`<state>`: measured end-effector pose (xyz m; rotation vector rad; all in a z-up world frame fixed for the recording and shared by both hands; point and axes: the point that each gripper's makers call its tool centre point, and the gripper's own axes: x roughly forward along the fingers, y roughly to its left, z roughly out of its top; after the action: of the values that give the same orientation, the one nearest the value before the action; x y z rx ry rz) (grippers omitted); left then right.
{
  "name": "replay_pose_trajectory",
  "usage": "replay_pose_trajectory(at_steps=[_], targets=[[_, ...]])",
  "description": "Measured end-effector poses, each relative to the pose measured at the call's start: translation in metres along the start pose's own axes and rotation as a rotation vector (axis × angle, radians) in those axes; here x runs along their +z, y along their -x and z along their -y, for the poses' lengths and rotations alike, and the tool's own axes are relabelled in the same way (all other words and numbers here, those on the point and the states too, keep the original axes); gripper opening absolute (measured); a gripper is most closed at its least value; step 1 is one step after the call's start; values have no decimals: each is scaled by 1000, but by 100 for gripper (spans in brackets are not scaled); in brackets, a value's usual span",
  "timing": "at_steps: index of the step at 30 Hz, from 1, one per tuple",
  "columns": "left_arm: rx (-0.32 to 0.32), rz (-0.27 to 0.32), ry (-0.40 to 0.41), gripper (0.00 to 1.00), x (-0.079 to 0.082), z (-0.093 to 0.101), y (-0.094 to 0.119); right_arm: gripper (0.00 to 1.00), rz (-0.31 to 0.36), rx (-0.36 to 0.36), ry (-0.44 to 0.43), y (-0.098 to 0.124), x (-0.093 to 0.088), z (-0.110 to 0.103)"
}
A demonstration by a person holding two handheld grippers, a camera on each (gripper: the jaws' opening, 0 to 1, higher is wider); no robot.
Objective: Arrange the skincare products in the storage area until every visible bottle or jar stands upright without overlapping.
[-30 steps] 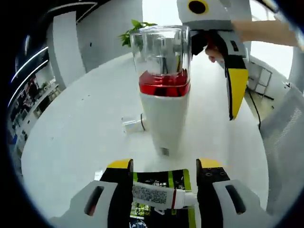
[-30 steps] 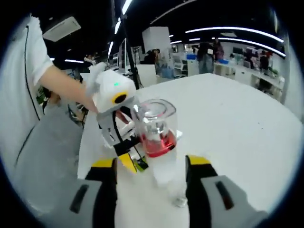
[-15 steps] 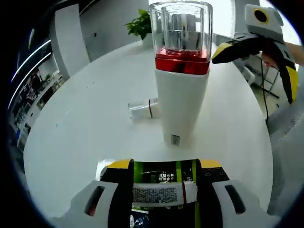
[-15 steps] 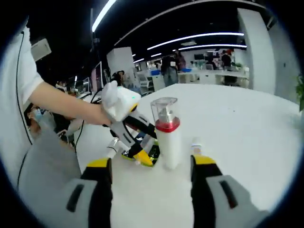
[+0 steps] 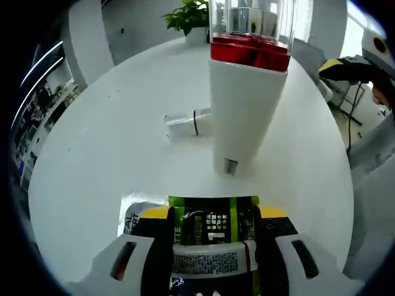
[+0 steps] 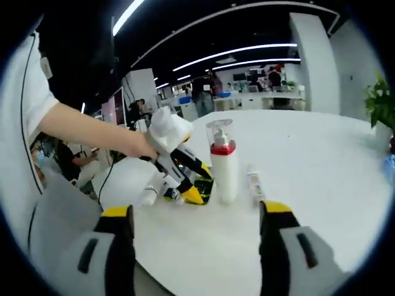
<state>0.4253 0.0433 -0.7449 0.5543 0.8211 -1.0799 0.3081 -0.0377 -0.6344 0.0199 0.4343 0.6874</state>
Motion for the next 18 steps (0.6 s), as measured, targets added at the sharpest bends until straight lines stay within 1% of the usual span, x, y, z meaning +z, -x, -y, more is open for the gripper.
replay_pose_trajectory(at_steps=[4,8,9,10,12,14,18], targets=[[-9,-15,-12,49,-6,1,5,89,7,-30,-10,3,-2,-1],[-25,-30,-33,49,-13,1,11,90,19,-69,-19,6,-1,-2],[-27,-31,-37,49,-14,1,13,90,17,-73,-17,7,-1,-3],[-32,-37,-42,49,-17,0,15,90,8,-88,11,8,-1,-1],[-40,-50,-52,49,-22,-1,18,90,25,-97,-4,11,4,-2],[-49,-56,-66,49,-27,-1,21,90,34,-109,-1,13,7,-2],[-62,-69,-83,49,-39,-3,29,90,28,-118,24,14,8,-7]])
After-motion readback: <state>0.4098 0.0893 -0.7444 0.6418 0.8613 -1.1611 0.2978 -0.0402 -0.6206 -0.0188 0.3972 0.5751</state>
